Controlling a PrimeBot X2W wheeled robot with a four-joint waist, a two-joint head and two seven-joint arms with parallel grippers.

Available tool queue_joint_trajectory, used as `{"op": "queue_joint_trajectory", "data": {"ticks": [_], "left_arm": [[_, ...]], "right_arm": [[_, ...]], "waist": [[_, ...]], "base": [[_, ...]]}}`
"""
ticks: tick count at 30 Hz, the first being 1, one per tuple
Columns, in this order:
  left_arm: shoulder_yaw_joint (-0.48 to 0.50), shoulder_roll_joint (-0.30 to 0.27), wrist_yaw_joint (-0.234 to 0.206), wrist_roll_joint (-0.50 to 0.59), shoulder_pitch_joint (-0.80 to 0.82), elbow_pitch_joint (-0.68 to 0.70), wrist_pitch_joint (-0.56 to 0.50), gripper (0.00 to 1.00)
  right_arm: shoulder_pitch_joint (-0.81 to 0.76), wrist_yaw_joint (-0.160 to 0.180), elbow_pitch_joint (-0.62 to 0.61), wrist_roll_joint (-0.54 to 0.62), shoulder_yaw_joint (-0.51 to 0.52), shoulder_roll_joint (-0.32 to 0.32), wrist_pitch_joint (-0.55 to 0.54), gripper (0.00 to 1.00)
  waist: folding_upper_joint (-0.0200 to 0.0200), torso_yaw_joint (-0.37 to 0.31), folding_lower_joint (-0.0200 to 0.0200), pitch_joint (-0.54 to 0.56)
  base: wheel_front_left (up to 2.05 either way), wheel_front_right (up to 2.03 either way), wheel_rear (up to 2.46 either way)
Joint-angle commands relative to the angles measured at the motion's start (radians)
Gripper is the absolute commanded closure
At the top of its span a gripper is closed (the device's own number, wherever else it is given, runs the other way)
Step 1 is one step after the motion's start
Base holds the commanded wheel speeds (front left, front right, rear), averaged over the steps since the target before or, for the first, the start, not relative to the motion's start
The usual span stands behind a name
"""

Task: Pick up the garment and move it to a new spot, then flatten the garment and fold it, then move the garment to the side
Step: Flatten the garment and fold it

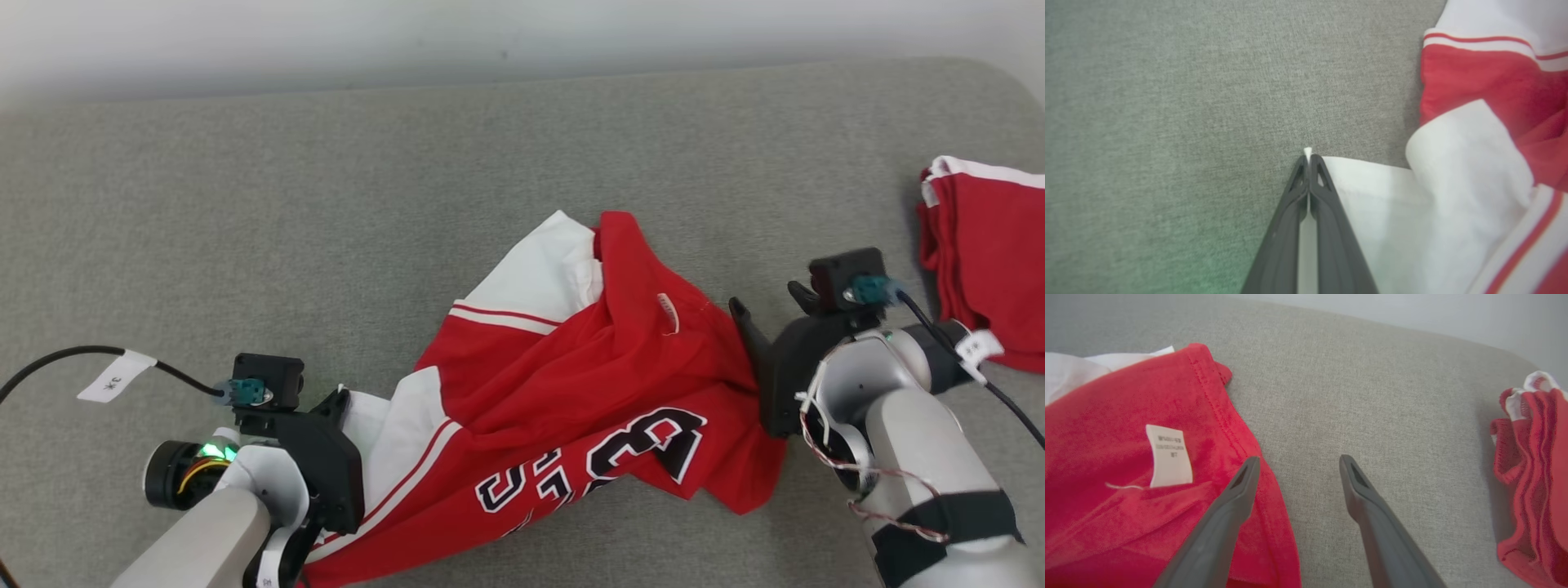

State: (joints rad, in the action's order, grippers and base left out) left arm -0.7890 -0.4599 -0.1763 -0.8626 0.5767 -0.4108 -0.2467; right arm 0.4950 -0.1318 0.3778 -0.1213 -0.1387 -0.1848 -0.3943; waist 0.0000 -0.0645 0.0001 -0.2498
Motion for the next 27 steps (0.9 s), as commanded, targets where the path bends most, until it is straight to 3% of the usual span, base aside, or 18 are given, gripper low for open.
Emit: {"op": "queue_joint_trajectory", "data": {"ticks": [1,7,13,19,20,23,25,26,27], "left_arm": [[-0.017,0.019,0.004,0.005,-0.009,-0.008,-0.003,1.0],[-0.019,0.045,0.011,0.003,0.002,-0.011,0.013,1.0],[-0.02,0.049,0.012,0.003,0.005,-0.019,0.026,1.0],[-0.025,0.061,0.017,-0.005,0.002,-0.027,0.031,1.0],[-0.026,0.064,0.018,-0.006,0.002,-0.028,0.031,1.0],[-0.028,0.069,0.021,-0.01,0.003,-0.031,0.034,1.0],[-0.027,0.069,0.022,-0.013,0.003,-0.032,0.035,1.0],[-0.026,0.069,0.023,-0.014,0.004,-0.033,0.036,1.0],[-0.024,0.069,0.023,-0.014,0.004,-0.034,0.04,1.0]], "right_arm": [[0.03,0.002,0.037,-0.014,-0.024,-0.011,-0.026,0.0],[0.088,0.002,0.134,-0.052,-0.125,-0.067,-0.087,0.0],[0.132,0.002,0.149,-0.056,-0.159,-0.099,-0.056,0.0],[0.172,0.002,0.183,-0.088,-0.228,-0.121,-0.118,0.0],[0.172,0.002,0.189,-0.099,-0.238,-0.126,-0.134,0.03],[0.168,0.002,0.203,-0.122,-0.264,-0.139,-0.168,0.26],[0.168,0.002,0.203,-0.137,-0.279,-0.148,-0.178,0.56],[0.169,0.002,0.203,-0.144,-0.287,-0.154,-0.18,0.61],[0.171,0.002,0.201,-0.151,-0.295,-0.158,-0.182,0.78]], "waist": [[0.0,0.024,-0.0001,-0.02],[0.0,0.061,-0.0001,-0.044],[0.0,0.069,-0.0001,-0.054],[0.0,0.075,-0.0001,-0.051],[0.0,0.076,-0.0001,-0.051],[0.0,0.079,-0.0001,-0.048],[0.0,0.079,-0.0001,-0.047],[0.0,0.078,-0.0001,-0.047],[0.0,0.077,-0.0001,-0.047]], "base": [[0.0,0.0,0.0],[0.0,0.0,0.0],[0.0,0.0,0.0],[0.0,0.0,0.0],[0.0,0.0,0.0],[0.0,0.0,0.0],[0.0,0.0,0.0],[0.0,0.0,0.0],[0.0,0.0,0.0]]}}
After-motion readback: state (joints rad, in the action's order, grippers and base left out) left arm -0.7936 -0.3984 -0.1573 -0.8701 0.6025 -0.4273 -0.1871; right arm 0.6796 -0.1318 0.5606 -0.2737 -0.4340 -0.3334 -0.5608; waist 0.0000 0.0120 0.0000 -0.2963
